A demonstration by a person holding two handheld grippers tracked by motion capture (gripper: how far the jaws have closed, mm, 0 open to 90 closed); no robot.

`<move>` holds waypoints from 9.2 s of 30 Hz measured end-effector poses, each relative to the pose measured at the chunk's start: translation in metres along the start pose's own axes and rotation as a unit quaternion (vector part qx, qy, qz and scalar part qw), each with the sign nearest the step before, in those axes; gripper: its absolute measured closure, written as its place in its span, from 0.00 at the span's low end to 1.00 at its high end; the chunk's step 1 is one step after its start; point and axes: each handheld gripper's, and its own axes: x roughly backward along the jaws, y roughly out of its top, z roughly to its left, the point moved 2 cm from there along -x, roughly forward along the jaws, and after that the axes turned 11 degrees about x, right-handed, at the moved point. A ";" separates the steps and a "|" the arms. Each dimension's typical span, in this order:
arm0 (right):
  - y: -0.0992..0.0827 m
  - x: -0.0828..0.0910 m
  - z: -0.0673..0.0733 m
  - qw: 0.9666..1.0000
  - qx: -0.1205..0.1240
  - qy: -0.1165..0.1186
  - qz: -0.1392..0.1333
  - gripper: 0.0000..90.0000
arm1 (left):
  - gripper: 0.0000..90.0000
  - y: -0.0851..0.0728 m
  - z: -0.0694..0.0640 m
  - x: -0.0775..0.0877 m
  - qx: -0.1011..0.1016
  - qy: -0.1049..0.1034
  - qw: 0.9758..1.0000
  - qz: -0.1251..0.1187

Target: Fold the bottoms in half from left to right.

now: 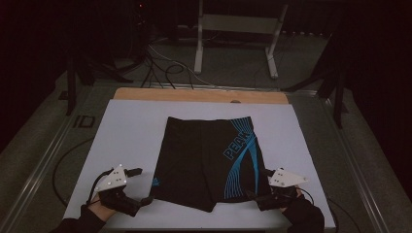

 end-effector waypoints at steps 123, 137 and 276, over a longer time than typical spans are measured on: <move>0.174 -0.115 -0.042 0.996 0.066 0.049 -0.032 0.10 | 0.00 0.003 -0.014 -0.017 0.051 0.063 0.994 0.075; 0.184 -0.155 -0.038 0.995 0.066 0.067 -0.019 0.10 | 0.00 -0.005 -0.006 -0.028 0.065 0.071 0.988 0.117; 0.195 -0.303 -0.044 0.993 -0.001 -0.019 0.118 0.99 | 0.95 0.015 -0.033 -0.038 0.043 0.059 0.987 0.142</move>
